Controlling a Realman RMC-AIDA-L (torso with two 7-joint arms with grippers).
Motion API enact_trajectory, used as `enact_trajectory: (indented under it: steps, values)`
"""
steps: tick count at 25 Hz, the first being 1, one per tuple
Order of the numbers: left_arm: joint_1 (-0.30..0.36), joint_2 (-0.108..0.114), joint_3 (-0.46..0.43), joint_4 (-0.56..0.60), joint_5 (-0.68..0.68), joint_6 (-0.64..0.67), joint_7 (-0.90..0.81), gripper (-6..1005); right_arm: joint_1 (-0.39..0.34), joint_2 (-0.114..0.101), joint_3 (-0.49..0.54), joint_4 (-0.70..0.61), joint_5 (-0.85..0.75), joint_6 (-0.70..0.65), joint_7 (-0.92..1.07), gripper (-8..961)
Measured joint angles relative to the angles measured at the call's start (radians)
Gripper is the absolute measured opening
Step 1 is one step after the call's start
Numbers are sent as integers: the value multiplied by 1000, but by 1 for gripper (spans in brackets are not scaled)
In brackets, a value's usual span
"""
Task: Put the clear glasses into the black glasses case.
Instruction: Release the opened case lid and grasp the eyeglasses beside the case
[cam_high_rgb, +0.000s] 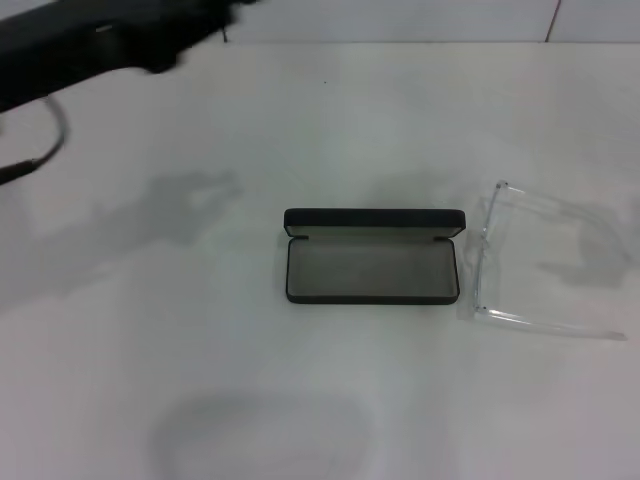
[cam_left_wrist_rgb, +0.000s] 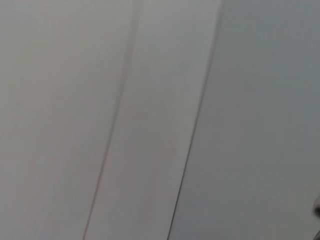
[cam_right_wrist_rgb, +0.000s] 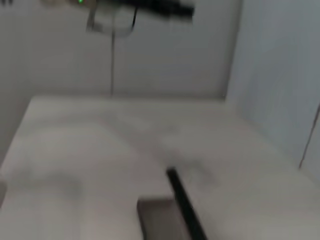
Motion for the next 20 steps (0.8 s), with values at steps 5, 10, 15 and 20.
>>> enact_trajectory:
  steps: [5, 10, 15, 20]
  values:
    - [-62, 6, -220, -310, -38, 218, 114, 323, 160, -4, -128, -112, -205, -26, 88, 630]
    - [-75, 7, -253, -405, 1, 268, 206, 133, 268, 30, -300, -169, -304, 10, 111, 629]
    - [-70, 0, -256, -415, 38, 270, 221, 94, 318, 74, -448, -214, -373, 46, 111, 629]
    - [-68, -1, -252, -461, 32, 272, 258, 95, 357, 181, -635, -237, -610, 140, 103, 628]
